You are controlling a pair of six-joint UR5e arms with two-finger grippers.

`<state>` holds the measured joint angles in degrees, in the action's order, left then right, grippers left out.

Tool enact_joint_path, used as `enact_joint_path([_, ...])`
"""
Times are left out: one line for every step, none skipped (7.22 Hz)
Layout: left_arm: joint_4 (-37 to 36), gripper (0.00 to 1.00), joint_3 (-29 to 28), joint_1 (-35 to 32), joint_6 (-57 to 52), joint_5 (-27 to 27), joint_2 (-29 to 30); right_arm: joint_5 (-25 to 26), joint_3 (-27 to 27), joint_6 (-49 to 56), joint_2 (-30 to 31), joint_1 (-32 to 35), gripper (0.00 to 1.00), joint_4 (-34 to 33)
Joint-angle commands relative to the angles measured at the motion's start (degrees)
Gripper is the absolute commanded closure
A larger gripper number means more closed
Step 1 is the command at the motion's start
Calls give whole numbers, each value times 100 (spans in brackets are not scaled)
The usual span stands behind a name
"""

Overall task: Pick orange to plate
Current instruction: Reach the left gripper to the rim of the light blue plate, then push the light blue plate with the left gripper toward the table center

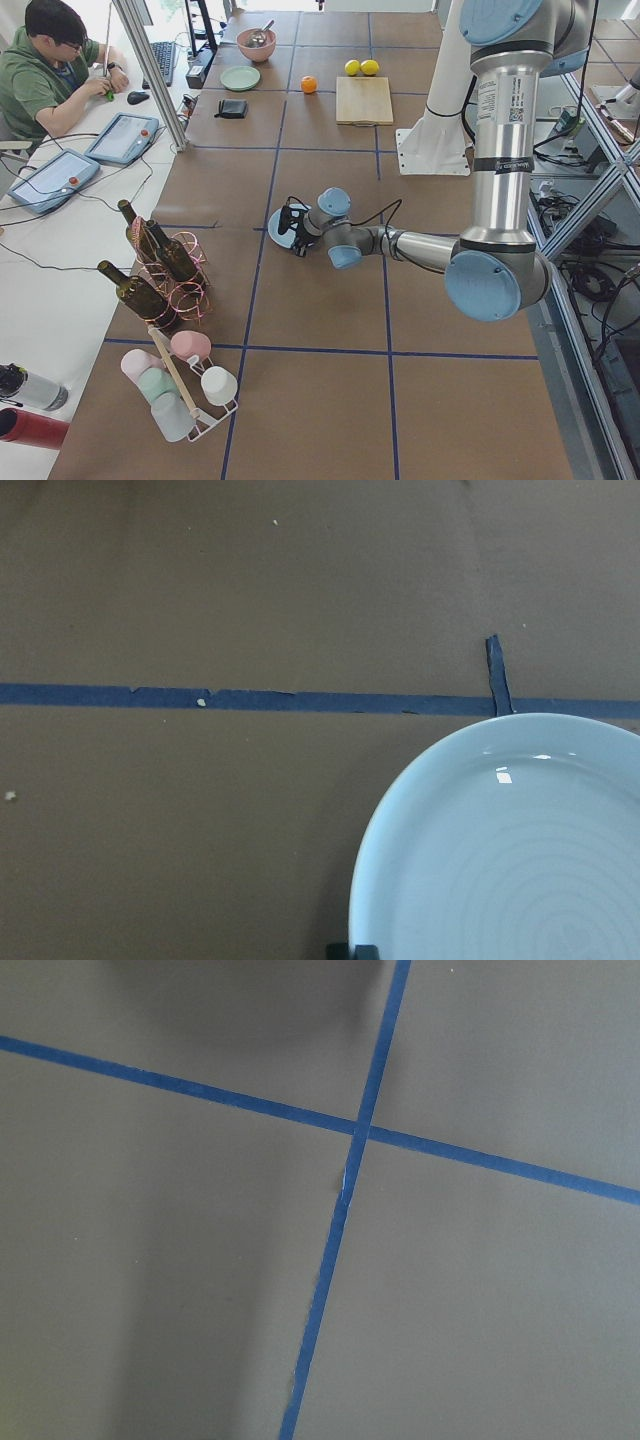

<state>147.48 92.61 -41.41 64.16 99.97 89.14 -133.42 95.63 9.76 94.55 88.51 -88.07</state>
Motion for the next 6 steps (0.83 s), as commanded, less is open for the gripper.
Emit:
enact_joint_path([-26,100,475,-7,18,58,33,0,-9,0,2,0,0,0])
enact_joint_path([-140,100,434,-7,96,41,399,0,-9,0,2,0,0,0])
enact_joint_path([-689,100,451,-7,445,32,933,-9,-9,0,11,0,0,0])
enact_joint_path([-1304,100,399,28,823,-3,1548,-26,-18,0,11,0,0,0])
enact_joint_path([-1867,100,364,463,1209,-265,2033,-35,-18,0,20,0,0,0])
enact_joint_path([-2499,100,250,981,1492,-685,2629,-44,-27,0,20,0,0,0])
